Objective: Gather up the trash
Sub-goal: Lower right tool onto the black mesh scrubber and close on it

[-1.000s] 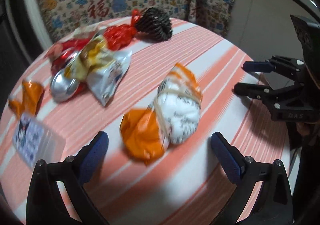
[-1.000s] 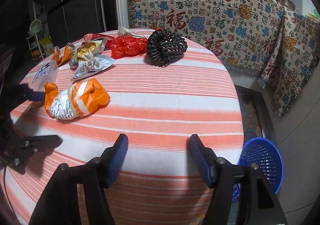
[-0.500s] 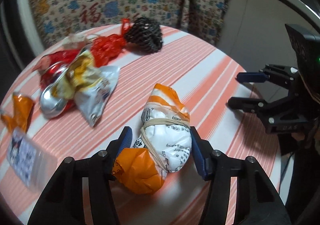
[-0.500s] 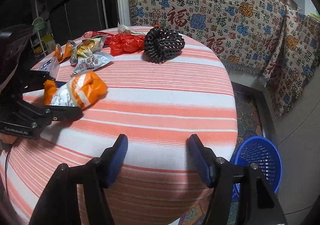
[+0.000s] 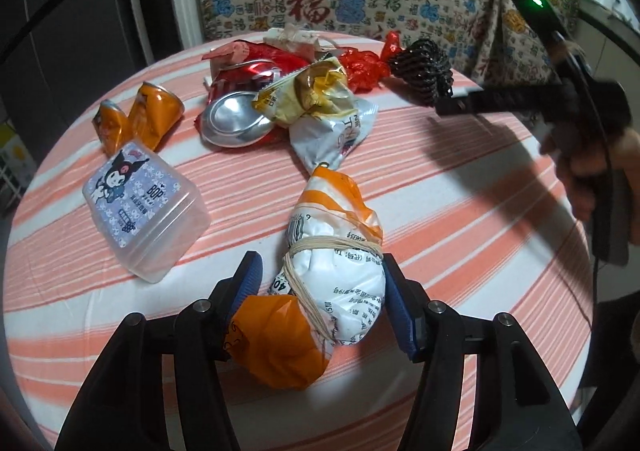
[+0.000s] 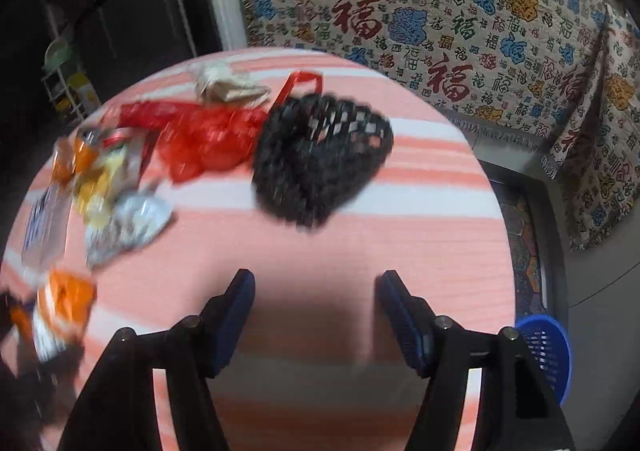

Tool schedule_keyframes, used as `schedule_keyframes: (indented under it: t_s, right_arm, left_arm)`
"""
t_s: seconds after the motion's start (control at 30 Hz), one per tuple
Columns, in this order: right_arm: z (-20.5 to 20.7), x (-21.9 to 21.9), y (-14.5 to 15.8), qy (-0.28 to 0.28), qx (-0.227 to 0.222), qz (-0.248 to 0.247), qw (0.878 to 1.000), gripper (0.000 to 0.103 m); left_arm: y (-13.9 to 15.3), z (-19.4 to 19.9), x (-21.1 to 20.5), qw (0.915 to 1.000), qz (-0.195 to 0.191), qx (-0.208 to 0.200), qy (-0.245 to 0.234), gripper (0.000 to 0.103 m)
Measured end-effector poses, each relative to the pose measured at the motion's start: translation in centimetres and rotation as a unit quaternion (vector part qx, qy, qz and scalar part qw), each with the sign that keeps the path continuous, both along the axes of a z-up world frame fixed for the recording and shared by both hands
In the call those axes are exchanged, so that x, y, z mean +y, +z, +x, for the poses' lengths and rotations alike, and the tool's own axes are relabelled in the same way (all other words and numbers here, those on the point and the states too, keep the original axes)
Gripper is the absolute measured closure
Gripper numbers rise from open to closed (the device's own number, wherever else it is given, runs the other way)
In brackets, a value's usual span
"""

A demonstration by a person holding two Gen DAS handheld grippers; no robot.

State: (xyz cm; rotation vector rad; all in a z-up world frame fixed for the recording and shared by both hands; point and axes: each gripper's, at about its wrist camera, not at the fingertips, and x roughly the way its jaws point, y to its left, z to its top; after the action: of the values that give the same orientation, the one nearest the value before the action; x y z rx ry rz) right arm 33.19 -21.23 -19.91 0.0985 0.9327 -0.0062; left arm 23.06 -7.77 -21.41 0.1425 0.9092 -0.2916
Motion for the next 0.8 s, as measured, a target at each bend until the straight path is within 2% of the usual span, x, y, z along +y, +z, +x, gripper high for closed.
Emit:
schedule_keyframes:
  t_s: [0.13,0.2,0.23,0.3,0.4,0.6,0.67,0.7,0.73,0.8]
  right_arm:
    - [3.1,-0.3,0.4,-0.027,0.001,0.042,0.999,0.036]
    - [4.0,-0.4,0.2,-0.043,0.0,0.044,0.998,0.036]
    - [4.3,-0.5,0.1,-0.049,-0.002,0.048,0.998,0.043]
    - [4.4,-0.7,0.0,-0.052,-0.01,0.052,0.997,0.083]
    - [3.3,-0.7,0.3,-0.045,-0.03,0.054,0.997,0.102]
    - [-1.6,-0.2,0.9,0.01,-0.024,0.074,0.997,0.102]
    - [-3.8,0.4,0.9,0.033,-0.016,0.07,0.997,0.101]
    - [-4.4,0.4,1.1,0.035,-0.02,0.063,0.997,0.101]
    - [-5.1,0.2,1.2,0.033,-0.027,0.058,0.997,0.089]
    - [-5.6,-0.7,1.7,0.016,-0.04,0.053,0.998,0.022]
  left_arm:
    - [-0.2,-0.1,-0.2,1.0,0.001,-0.006,0.007,0.041]
    - [-0.2,0.0,-0.5,0.9999,0.004,-0.008,0.01,0.04]
    - [-0.2,0.0,-0.4,0.9999,0.003,-0.008,0.011,0.04]
    - [-0.2,0.1,-0.3,0.9999,0.001,-0.008,0.011,0.04]
    - [-0.2,0.0,-0.3,0.9999,0.001,-0.008,0.012,0.04]
    - [-0.2,0.1,-0.4,0.9997,0.001,-0.009,0.021,0.039]
    - [-0.2,0.2,-0.4,0.9997,-0.002,-0.007,0.023,0.033]
    - [-0.2,0.3,-0.4,0.9997,-0.006,-0.005,0.022,0.029]
    - [-0.3,0.3,-0.6,0.9998,-0.008,-0.002,0.019,0.024]
    - [-0.4,0.4,-1.0,0.9999,0.001,0.0,0.013,0.017]
